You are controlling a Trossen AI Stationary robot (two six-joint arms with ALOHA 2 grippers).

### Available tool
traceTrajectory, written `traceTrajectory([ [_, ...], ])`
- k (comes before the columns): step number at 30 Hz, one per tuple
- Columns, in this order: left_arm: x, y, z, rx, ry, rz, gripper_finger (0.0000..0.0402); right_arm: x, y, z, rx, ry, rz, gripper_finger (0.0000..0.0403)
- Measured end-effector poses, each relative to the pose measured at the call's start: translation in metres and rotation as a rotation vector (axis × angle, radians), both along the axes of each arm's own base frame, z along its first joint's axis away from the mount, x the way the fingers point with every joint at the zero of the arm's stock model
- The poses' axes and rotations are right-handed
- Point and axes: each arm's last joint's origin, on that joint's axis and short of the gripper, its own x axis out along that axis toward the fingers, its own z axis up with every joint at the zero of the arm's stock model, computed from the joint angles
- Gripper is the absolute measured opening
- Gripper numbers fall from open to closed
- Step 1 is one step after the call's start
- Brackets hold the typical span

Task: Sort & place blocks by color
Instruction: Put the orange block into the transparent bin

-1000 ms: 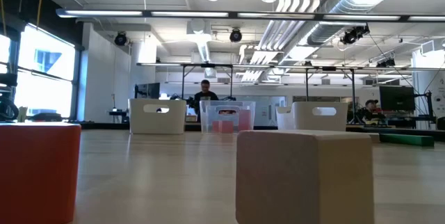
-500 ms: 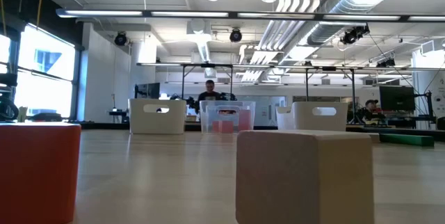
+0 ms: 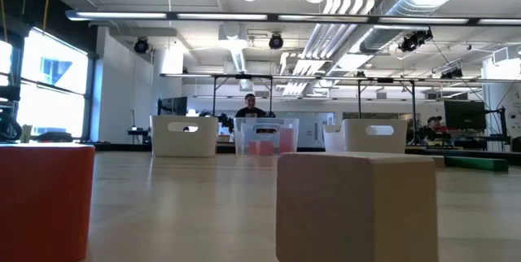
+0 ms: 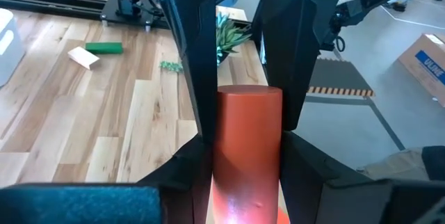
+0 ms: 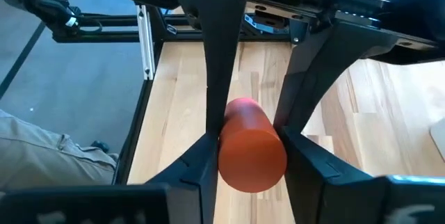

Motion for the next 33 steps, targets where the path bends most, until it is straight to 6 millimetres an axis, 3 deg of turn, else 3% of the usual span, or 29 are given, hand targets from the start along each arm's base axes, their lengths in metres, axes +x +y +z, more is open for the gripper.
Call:
traceTrajectory([
  [16,0.001,0.004,0.000,-0.002,-0.001,0.050,0.0151,-0.001,-0.001,-0.001,0.012,0.016,-0.025,0.0104],
  [24,0.002,0.011,-0.003,0.025,0.026,0.071,0.0198,-0.004,-0.005,-0.005,-0.018,0.066,-0.082,0.0103],
  [33,0.004,0.024,-0.004,0.135,0.040,0.127,0.0236,-0.006,-0.026,-0.013,-0.028,0.173,-0.153,0.0103],
])
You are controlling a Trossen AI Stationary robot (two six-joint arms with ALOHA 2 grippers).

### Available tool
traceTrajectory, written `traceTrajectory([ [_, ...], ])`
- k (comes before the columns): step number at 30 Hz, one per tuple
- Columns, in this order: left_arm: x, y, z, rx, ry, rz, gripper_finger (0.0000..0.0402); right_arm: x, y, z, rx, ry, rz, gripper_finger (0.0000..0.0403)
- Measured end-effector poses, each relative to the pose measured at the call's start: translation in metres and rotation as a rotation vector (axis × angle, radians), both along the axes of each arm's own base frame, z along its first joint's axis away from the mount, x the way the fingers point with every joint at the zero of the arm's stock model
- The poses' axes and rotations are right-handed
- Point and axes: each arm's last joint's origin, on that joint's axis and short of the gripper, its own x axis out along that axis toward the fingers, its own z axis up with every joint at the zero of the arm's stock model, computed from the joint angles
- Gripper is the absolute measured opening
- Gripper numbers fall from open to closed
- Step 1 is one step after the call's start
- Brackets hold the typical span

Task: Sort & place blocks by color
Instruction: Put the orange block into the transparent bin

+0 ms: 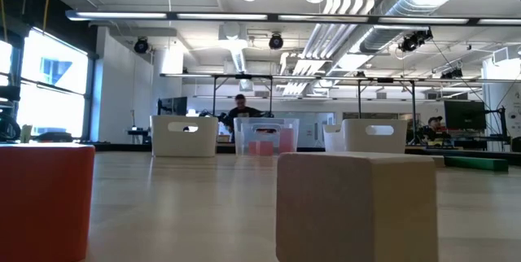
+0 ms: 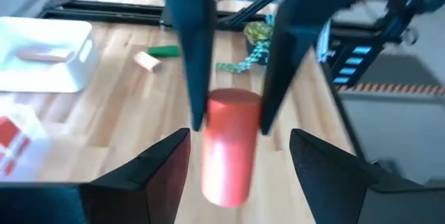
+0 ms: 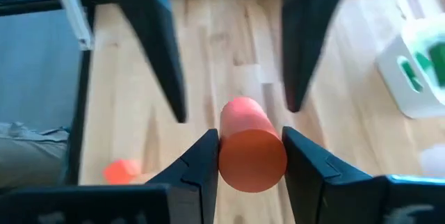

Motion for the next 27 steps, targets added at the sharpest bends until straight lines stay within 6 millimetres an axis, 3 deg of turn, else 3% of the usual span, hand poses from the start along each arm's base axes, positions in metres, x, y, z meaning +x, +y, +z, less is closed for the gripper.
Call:
traceTrajectory([
  [6,-0.004,0.012,-0.010,0.067,0.120,0.016,0.0235,-0.002,-0.030,-0.006,-0.063,0.098,-0.092,0.0103],
  [12,-0.010,0.027,-0.019,0.113,0.252,0.120,0.0235,-0.005,-0.080,-0.011,-0.131,0.198,-0.209,0.0103],
  [19,-0.018,0.040,-0.026,0.195,0.341,0.256,0.0235,-0.009,-0.153,-0.011,-0.149,0.230,-0.331,0.0105],
  [27,-0.021,0.045,-0.029,0.186,0.381,0.286,0.0235,-0.027,-0.244,-0.014,-0.144,0.252,-0.479,0.0104],
])
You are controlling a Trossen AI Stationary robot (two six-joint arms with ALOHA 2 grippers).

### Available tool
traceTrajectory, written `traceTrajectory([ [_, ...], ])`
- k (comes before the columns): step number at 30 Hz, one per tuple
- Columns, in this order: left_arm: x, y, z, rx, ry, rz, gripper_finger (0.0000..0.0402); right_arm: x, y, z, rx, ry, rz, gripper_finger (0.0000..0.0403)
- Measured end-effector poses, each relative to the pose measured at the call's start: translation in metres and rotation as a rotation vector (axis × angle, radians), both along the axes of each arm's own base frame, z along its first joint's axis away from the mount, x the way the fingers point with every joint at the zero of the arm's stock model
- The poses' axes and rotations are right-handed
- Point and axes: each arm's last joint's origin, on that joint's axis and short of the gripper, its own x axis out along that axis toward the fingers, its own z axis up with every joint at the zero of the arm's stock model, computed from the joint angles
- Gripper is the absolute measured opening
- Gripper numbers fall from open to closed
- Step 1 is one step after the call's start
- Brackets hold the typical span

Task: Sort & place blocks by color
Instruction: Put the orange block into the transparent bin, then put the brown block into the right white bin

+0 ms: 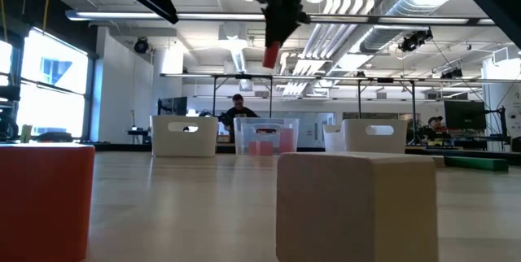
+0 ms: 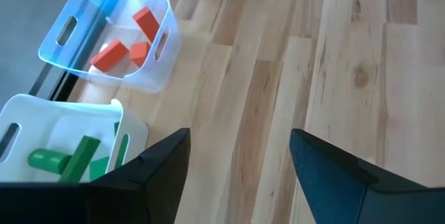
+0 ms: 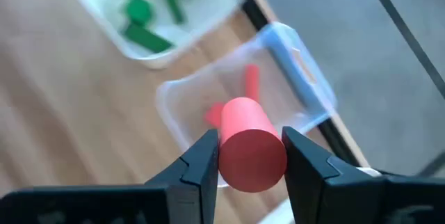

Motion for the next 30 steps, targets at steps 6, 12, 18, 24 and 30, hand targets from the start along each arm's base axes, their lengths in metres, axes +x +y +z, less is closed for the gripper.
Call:
traceTrajectory([
  [6,0.000,0.000,0.000,-0.005,-0.004,0.006,0.0235,0.000,-0.049,-0.029,0.086,0.032,-0.025,0.0104],
  [12,0.000,0.000,0.000,-0.007,-0.003,0.008,0.0235,0.009,-0.077,-0.068,0.198,0.078,0.009,0.0104],
  [18,0.000,0.000,0.000,-0.007,-0.002,0.008,0.0235,0.011,-0.094,-0.093,0.230,0.123,0.019,0.0112],
  [24,0.000,0.000,0.000,-0.006,-0.002,0.007,0.0235,0.011,-0.105,-0.112,0.217,0.185,0.062,0.0154],
  [30,0.000,0.000,0.000,-0.021,-0.012,0.025,0.0235,0.010,-0.106,-0.111,0.146,0.231,0.049,0.0194],
])
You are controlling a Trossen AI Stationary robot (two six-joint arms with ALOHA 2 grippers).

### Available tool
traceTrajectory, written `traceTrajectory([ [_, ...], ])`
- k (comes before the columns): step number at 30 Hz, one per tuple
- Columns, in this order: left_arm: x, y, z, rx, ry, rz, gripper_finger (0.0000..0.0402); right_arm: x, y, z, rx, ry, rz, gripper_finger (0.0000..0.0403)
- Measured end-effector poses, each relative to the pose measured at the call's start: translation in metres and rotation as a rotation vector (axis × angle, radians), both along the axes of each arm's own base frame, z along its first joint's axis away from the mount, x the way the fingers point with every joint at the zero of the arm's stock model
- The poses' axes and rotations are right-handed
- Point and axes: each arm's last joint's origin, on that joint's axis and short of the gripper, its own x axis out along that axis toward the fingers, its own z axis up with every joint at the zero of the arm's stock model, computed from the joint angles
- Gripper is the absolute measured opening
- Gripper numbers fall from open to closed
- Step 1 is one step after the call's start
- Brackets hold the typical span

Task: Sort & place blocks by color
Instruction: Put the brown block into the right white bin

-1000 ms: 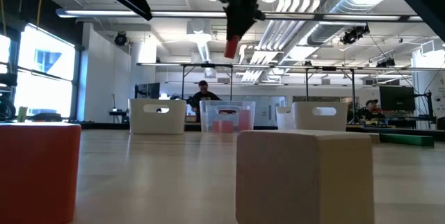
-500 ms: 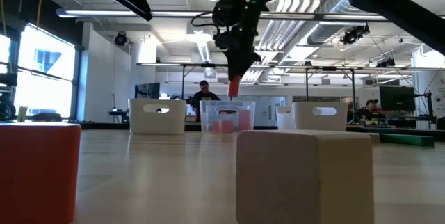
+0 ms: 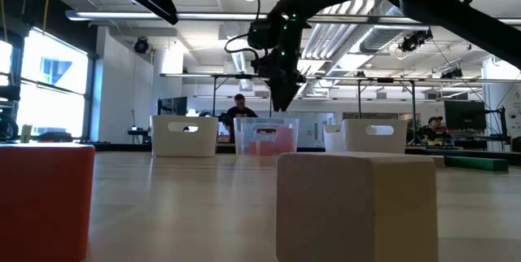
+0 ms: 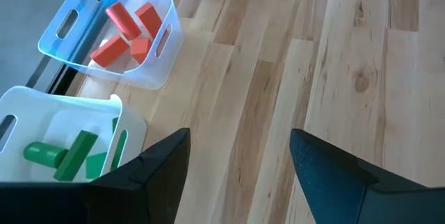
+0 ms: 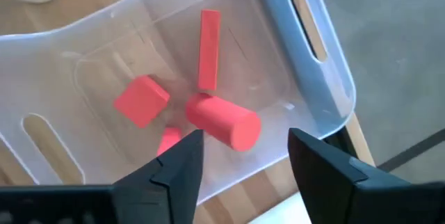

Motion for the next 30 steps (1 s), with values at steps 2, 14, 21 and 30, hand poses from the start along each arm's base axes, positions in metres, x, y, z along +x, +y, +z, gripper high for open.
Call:
traceTrajectory([
  [2,0.000,0.000,0.000,0.000,0.000,0.000,0.0235,-0.001,0.001,0.005,0.001,-0.010,-0.010,0.0200],
  [14,0.000,0.000,0.000,-0.006,-0.006,0.007,0.0235,0.002,0.049,0.031,0.172,-0.063,-0.018,0.0204],
  [21,0.000,0.000,0.000,-0.010,-0.008,0.012,0.0235,0.012,0.119,0.046,0.207,-0.004,0.099,0.0204],
  [30,-0.005,-0.001,0.001,-0.015,0.013,0.012,0.0235,0.021,0.215,0.048,0.233,0.076,0.239,0.0204],
])
